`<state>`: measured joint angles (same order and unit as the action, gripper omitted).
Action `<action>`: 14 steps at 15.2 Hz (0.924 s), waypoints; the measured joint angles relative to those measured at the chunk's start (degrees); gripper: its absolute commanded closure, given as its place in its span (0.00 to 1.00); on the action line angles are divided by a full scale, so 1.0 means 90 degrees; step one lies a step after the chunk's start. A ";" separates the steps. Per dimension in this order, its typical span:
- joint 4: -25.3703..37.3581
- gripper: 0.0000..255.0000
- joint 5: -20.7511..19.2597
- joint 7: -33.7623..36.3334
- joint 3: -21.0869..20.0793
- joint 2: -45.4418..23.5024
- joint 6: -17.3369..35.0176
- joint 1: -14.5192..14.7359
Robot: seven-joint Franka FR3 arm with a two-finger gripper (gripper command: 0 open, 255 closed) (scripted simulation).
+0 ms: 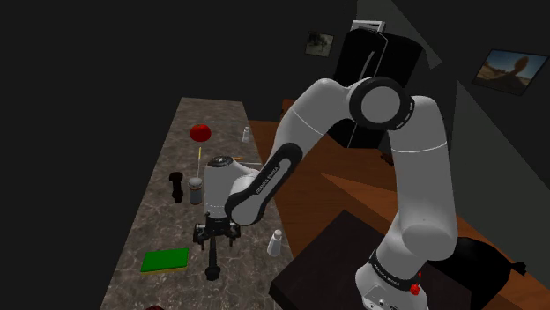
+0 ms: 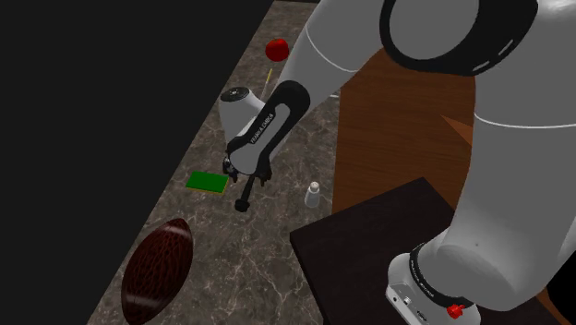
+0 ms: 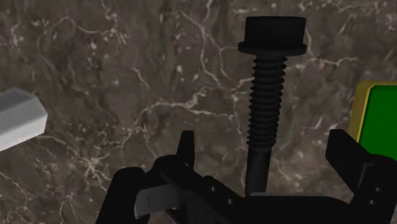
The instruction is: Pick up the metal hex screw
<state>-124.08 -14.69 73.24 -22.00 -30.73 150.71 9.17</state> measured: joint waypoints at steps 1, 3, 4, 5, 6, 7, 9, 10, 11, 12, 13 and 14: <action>0.0142 0.00 -0.0024 0.0100 0.0063 -0.0197 0.0040 0.0082; 0.0325 0.00 -0.0079 0.0213 0.0155 -0.0456 0.0107 0.0203; 0.0424 0.00 -0.0112 0.0246 0.0201 -0.0584 0.0135 0.0255; 0.0432 0.00 -0.0142 0.0270 0.0239 -0.0654 0.0198 0.0283; 0.0473 0.00 -0.0174 0.0293 0.0281 -0.0747 0.0250 0.0319; 0.0513 0.00 -0.0204 0.0307 0.0320 -0.0835 0.0299 0.0348; 0.0559 0.00 -0.0254 0.0333 0.0386 -0.0974 0.0396 0.0397; 0.0556 1.00 -0.0270 0.0347 0.0405 -0.1007 0.0433 0.0414; 0.0562 1.00 -0.0279 0.0355 0.0417 -0.1031 0.0452 0.0426; 0.0566 1.00 -0.0284 0.0361 0.0423 -0.1031 0.0443 0.0431; 0.0568 1.00 -0.0285 0.0365 0.0426 -0.1022 0.0391 0.0433; 0.0564 1.00 -0.0287 0.0368 0.0429 -0.1019 0.0395 0.0435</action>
<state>-119.00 -17.27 76.55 -18.14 -39.91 154.26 13.09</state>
